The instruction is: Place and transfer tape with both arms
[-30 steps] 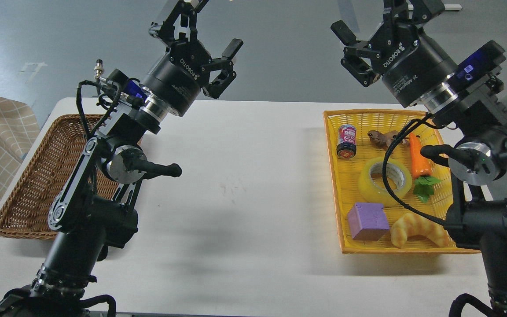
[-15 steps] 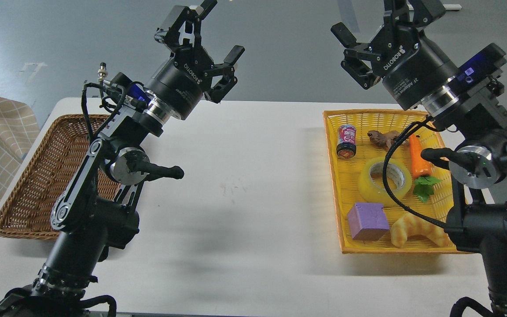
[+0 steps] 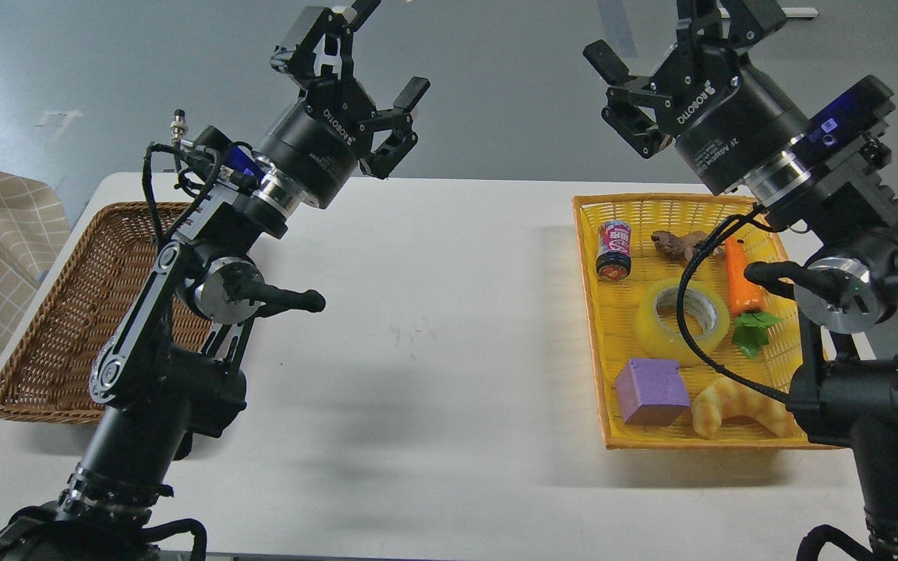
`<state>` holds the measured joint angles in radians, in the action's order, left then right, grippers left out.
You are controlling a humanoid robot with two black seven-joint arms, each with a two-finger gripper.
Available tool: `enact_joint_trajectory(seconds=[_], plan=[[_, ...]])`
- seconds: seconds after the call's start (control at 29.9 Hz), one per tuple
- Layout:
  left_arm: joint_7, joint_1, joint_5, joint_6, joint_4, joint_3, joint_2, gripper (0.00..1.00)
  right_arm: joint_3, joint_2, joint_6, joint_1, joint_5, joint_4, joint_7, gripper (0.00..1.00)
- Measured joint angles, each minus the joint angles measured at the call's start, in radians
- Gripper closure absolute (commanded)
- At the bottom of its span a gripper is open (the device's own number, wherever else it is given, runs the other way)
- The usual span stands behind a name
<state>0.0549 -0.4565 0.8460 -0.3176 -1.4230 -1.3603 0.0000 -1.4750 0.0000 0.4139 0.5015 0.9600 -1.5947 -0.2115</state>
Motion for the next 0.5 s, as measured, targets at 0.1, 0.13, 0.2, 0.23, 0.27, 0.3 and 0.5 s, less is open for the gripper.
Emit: enact_joint_trajectory(seconds=[0.1,0.13,0.2,0.23,0.27,0.3,0.5], plan=[[-0.001,0.000,-0.001,0.000,0.001,-0.005,0.000,0.02,0.002,0.000,0.024,0.000,0.000,-0.001,0.000,0.00],[-0.001,0.000,-0.002,0.000,0.001,-0.007,0.000,0.02,0.002,0.000,0.033,0.000,0.000,-0.001,0.000,0.00],[-0.002,0.000,-0.003,0.001,0.001,-0.009,0.000,0.02,0.002,0.000,0.047,0.003,-0.001,-0.002,0.000,0.00],[-0.002,-0.001,-0.004,0.002,0.001,-0.009,0.000,0.02,0.002,0.000,0.057,0.003,-0.003,-0.003,0.000,0.00],[-0.003,-0.003,-0.005,0.002,0.001,-0.009,0.000,0.02,0.002,0.000,0.064,0.002,-0.004,-0.003,0.000,0.00],[-0.003,-0.003,-0.005,0.002,0.001,-0.009,0.000,0.02,0.002,0.000,0.069,0.000,-0.004,-0.004,0.000,0.00],[-0.005,0.004,-0.007,0.003,0.000,-0.010,0.000,0.02,-0.002,0.000,0.075,-0.011,-0.004,-0.001,0.000,0.00]])
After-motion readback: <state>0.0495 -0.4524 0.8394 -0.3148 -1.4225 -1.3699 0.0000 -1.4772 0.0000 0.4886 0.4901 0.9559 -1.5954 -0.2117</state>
